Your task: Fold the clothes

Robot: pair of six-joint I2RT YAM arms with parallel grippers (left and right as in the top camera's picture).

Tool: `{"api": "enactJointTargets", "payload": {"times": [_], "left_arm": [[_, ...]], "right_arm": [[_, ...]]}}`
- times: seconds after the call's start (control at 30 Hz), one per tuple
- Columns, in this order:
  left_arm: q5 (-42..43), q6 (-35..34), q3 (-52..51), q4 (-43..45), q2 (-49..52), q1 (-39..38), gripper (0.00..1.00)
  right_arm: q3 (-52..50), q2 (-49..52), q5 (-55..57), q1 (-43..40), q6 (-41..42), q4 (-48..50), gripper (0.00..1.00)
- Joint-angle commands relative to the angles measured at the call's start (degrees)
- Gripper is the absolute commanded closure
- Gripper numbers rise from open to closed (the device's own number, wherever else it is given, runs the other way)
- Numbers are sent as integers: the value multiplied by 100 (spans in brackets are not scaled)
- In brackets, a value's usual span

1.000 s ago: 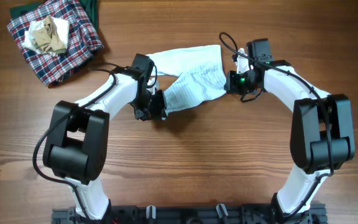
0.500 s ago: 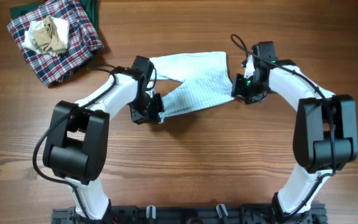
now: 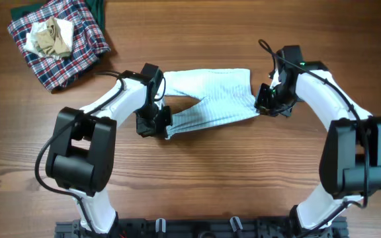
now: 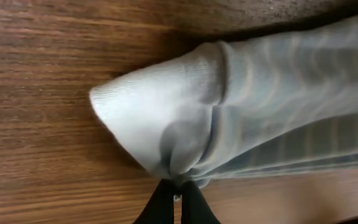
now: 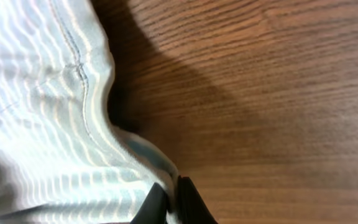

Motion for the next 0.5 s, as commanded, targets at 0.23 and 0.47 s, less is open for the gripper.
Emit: {"api": "enactJointTargets", "payload": {"times": [0.23,0.47], "left_arm": [[-448,378,-42,592,-929,50,96],[-474,396,-42,1110,-942,50,96]], "right_arm": [[17,-573,-11,-52,20,389,96],[17,-573,-37,122,37,890,96]]}}
